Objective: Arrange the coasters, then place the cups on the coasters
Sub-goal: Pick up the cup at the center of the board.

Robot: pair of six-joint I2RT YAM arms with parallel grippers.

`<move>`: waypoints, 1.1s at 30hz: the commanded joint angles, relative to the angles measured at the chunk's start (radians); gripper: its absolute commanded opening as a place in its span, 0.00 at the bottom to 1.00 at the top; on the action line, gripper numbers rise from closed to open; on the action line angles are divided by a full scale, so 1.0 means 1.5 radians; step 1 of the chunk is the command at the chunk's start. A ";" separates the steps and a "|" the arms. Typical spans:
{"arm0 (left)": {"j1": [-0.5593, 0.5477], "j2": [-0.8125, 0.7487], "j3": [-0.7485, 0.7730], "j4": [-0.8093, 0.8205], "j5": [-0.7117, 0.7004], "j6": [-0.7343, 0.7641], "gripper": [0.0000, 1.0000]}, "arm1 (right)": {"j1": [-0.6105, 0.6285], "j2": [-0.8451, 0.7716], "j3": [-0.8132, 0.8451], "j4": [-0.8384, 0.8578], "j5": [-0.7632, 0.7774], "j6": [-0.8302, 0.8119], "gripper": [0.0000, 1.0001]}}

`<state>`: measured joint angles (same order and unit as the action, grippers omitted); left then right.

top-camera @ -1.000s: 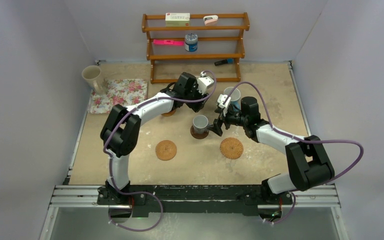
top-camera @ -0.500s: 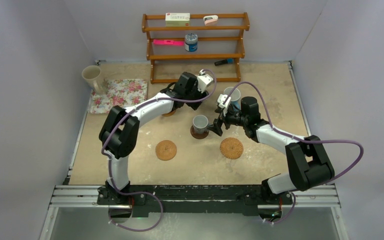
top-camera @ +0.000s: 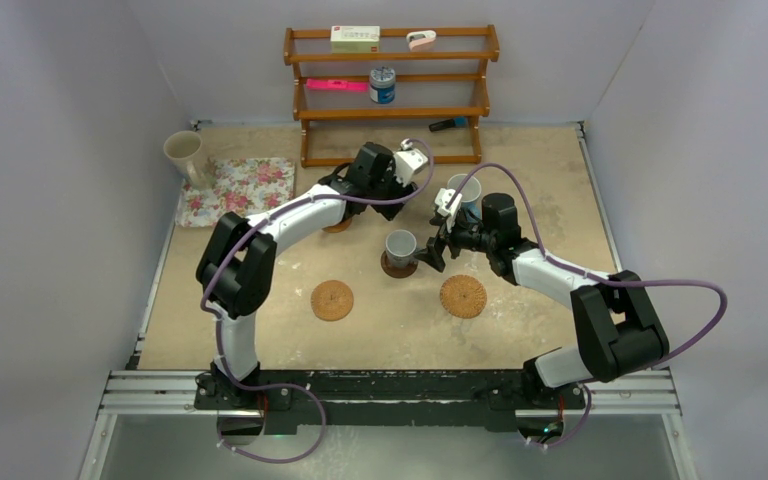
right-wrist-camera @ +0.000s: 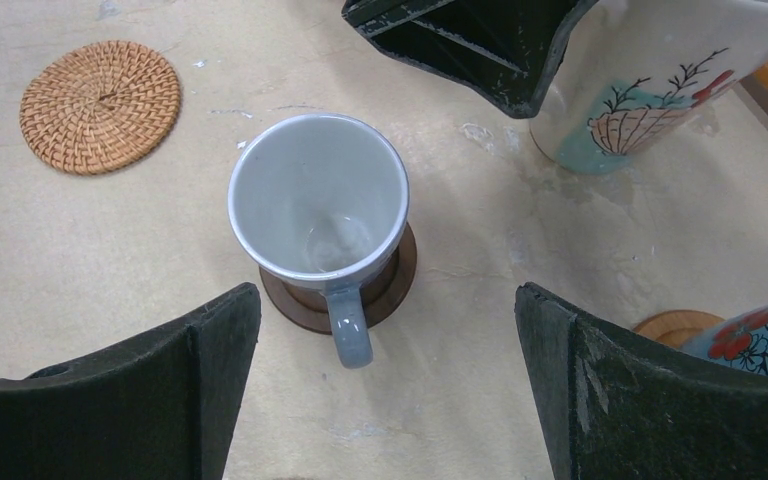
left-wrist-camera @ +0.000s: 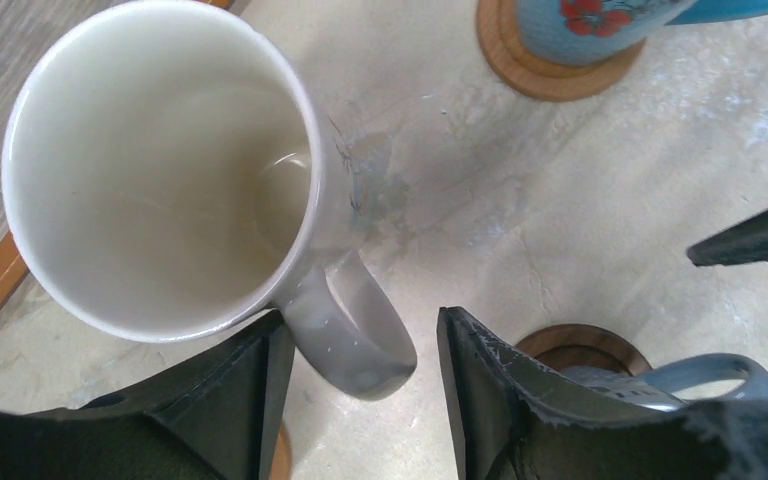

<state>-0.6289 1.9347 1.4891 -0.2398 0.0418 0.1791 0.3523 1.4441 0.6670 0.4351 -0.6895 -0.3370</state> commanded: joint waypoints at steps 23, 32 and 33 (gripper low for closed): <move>0.023 -0.100 -0.002 0.065 0.140 -0.023 0.53 | -0.004 -0.010 0.001 0.032 0.020 0.016 0.99; 0.076 -0.203 -0.039 0.097 0.060 -0.005 0.84 | -0.013 -0.012 0.032 0.012 0.067 0.044 0.99; 0.087 -0.211 -0.042 0.092 0.053 -0.002 0.91 | -0.014 -0.009 0.042 -0.001 0.073 0.045 0.99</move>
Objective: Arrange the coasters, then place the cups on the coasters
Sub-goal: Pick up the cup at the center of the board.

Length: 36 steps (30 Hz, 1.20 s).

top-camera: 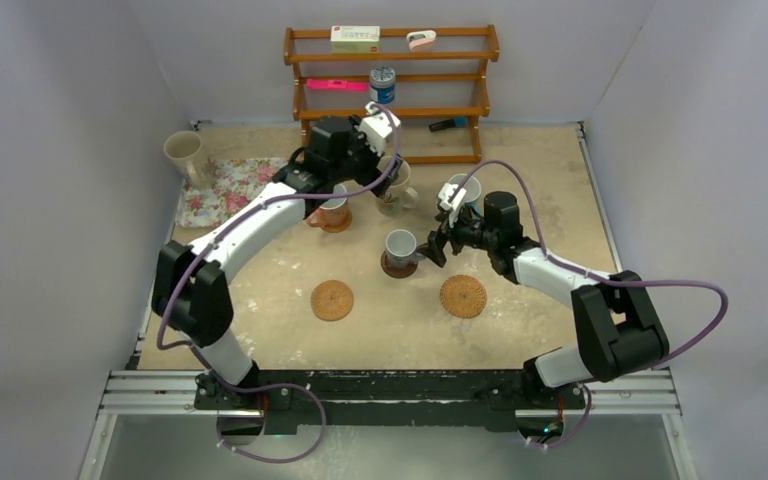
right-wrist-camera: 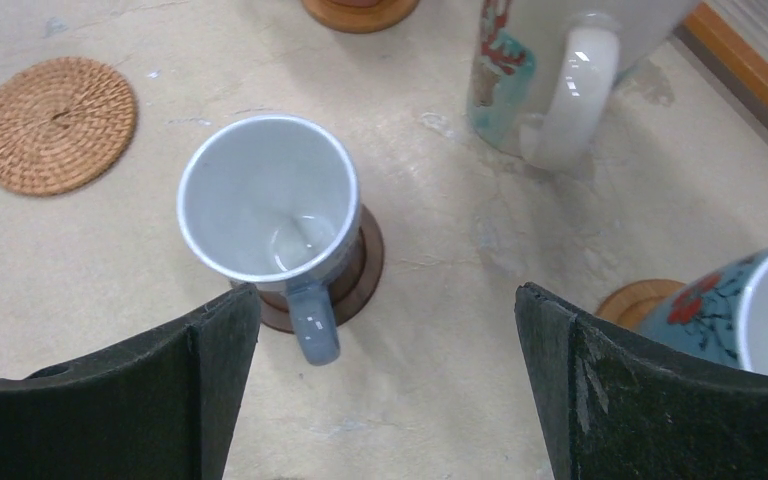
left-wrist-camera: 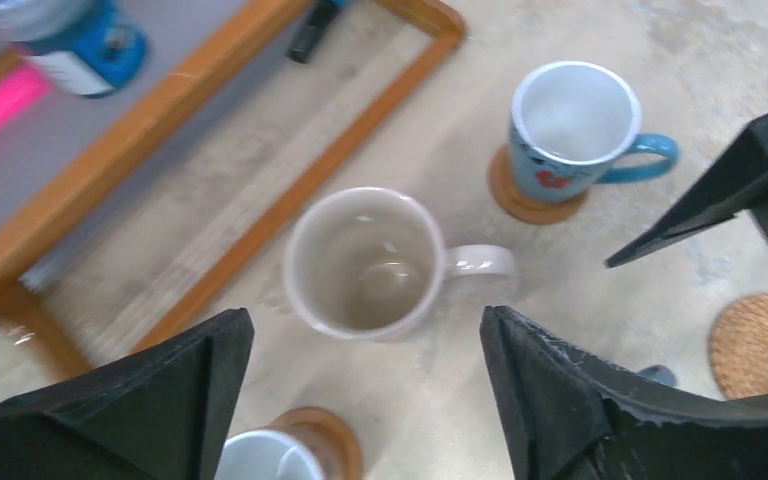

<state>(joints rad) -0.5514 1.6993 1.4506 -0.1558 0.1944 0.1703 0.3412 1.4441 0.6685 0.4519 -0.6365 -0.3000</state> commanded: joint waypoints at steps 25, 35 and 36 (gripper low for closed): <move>0.495 -0.391 -0.501 0.122 0.040 0.056 1.00 | 0.043 0.209 0.433 -0.261 0.204 0.057 0.97; 0.496 -0.463 -0.553 0.140 0.015 0.041 0.99 | 0.073 0.220 0.397 -0.199 0.257 0.075 0.93; 0.496 -0.471 -0.557 0.139 0.015 0.044 0.99 | 0.073 0.221 0.393 -0.194 0.262 0.075 0.92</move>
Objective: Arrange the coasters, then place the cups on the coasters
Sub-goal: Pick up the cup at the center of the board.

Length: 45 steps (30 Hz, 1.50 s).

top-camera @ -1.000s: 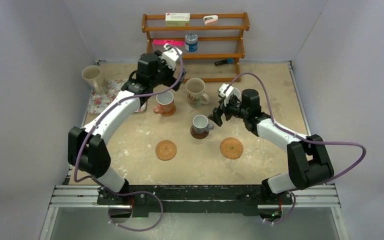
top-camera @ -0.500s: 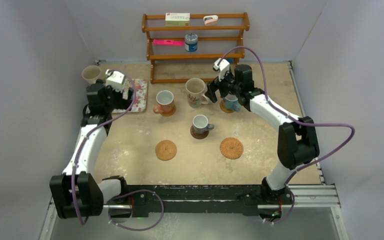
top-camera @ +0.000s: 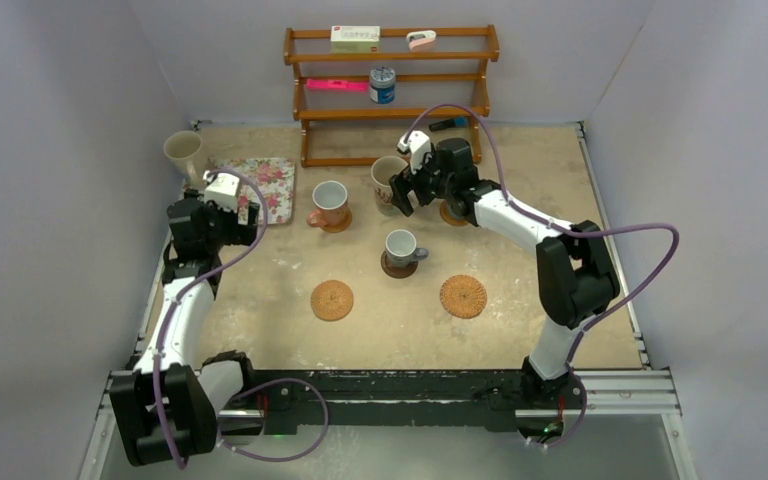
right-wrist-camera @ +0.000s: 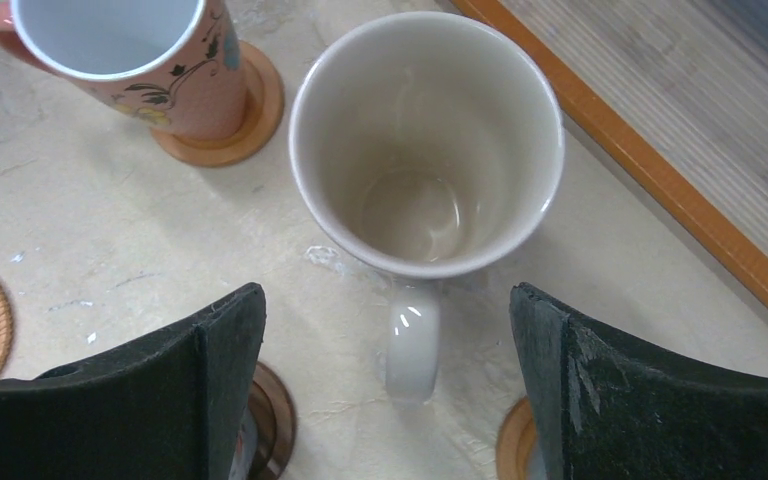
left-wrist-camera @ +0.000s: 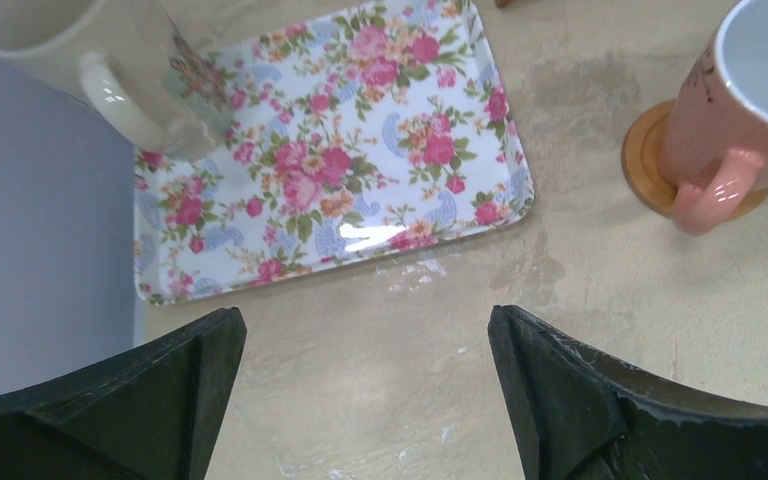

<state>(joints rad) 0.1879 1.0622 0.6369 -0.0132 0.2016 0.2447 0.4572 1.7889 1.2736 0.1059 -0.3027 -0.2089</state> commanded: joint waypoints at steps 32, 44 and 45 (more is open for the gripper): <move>0.004 -0.057 -0.033 0.058 0.009 -0.003 0.97 | 0.016 0.038 -0.028 0.080 0.021 0.007 0.47; 0.003 -0.052 -0.033 0.059 0.011 -0.003 0.97 | 0.021 0.051 -0.033 0.095 0.042 0.012 0.29; 0.004 -0.052 -0.033 0.059 0.011 -0.003 0.97 | 0.022 0.051 -0.034 0.098 0.044 0.012 0.25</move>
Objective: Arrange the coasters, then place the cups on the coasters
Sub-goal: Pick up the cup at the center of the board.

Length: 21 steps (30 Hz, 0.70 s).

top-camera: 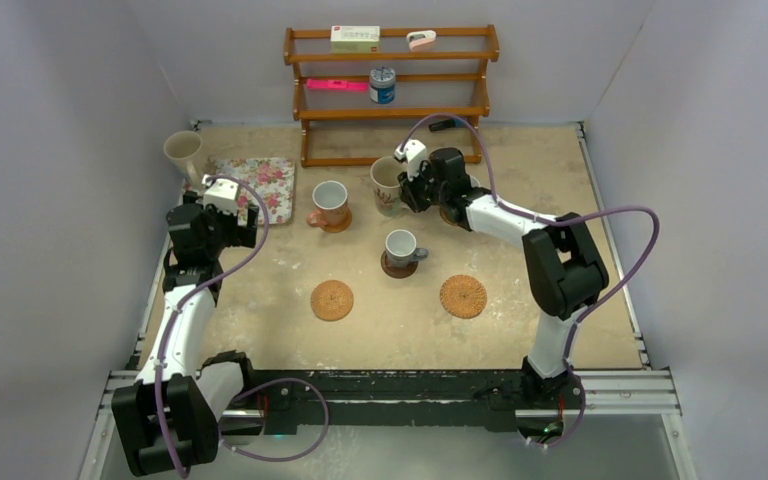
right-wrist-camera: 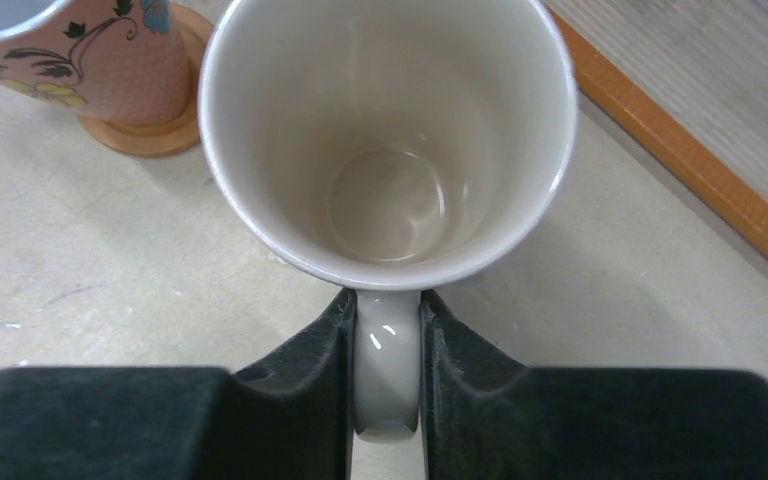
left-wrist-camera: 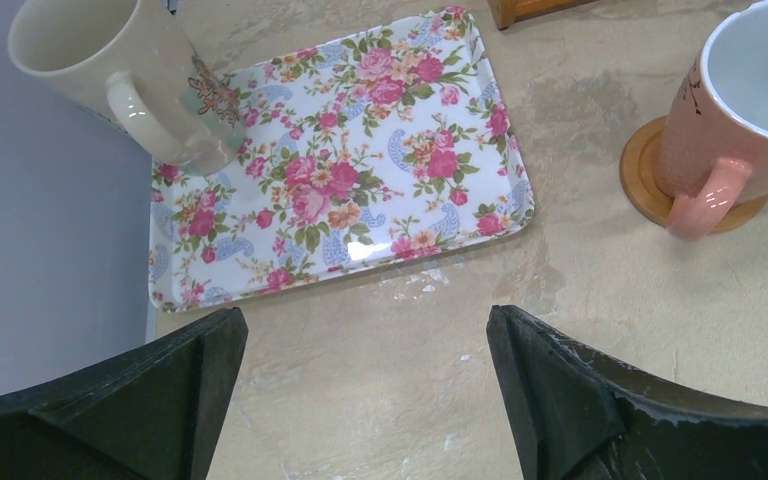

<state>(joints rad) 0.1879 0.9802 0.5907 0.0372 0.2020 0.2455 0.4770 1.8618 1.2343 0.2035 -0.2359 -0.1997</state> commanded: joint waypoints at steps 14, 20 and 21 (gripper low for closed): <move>0.004 0.003 -0.003 0.027 0.009 -0.002 0.96 | 0.012 -0.079 -0.053 0.095 0.022 0.008 0.00; 0.004 0.002 -0.003 0.028 0.006 -0.003 0.96 | 0.012 -0.139 -0.074 0.120 0.029 0.007 0.00; 0.004 0.002 -0.003 0.028 0.004 -0.003 0.96 | 0.013 -0.146 -0.076 0.122 0.031 0.007 0.00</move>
<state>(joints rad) 0.1879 0.9859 0.5907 0.0376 0.2020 0.2459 0.4911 1.7599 1.1046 0.2630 -0.1986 -0.1940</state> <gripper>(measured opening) 0.966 0.245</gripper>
